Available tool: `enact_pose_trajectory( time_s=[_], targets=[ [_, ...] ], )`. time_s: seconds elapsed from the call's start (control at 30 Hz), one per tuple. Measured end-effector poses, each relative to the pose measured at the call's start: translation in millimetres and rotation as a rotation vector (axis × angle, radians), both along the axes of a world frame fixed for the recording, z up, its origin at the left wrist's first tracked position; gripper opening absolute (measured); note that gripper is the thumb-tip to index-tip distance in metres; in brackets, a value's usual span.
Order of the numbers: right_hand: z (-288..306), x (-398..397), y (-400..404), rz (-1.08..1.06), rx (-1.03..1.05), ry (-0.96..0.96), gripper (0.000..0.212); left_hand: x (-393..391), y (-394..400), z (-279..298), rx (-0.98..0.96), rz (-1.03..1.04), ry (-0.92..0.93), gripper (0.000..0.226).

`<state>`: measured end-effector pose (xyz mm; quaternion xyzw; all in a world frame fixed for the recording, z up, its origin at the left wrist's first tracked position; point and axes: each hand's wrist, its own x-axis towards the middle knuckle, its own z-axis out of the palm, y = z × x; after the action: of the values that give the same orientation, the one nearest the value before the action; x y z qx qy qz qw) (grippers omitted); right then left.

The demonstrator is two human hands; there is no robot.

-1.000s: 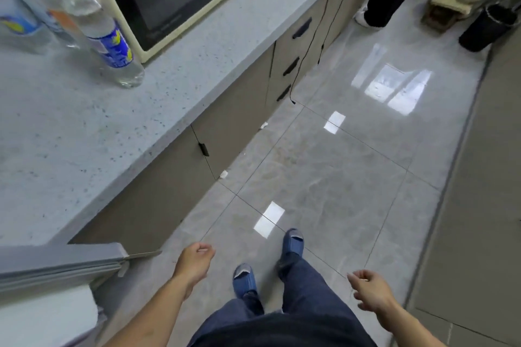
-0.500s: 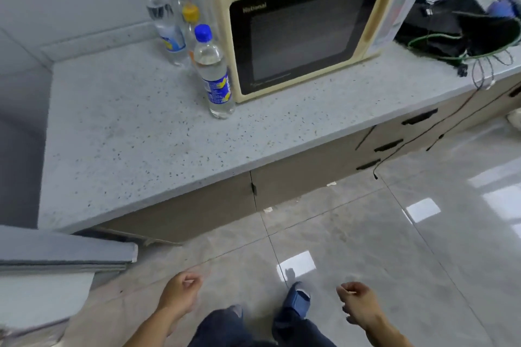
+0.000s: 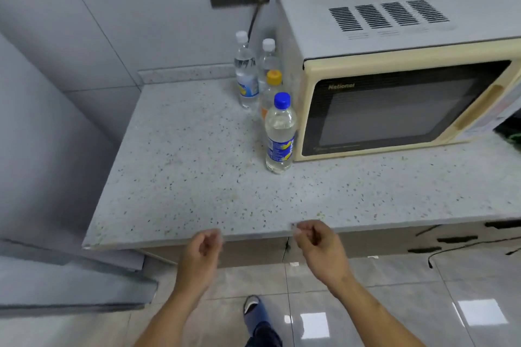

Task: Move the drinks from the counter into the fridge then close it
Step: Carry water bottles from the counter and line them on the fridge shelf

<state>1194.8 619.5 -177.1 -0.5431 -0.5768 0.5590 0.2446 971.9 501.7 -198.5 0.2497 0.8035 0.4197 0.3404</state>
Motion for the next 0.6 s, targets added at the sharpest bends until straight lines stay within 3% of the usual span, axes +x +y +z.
enact_pose_trajectory(
  time_s=[0.4,0.5,0.6],
  targets=[
    [191,-116,132,0.155,0.664,0.164,0.014,-68,206,114,0.416,0.107,-0.017,0.016],
    [223,-148,184,0.258,0.804,-0.019,0.018,-83,251,141,0.441,0.110,0.078,0.020],
    [245,-182,239,0.386,0.855,-0.407,0.030,-100,294,164,0.421,0.076,0.158,0.029]
  ],
)
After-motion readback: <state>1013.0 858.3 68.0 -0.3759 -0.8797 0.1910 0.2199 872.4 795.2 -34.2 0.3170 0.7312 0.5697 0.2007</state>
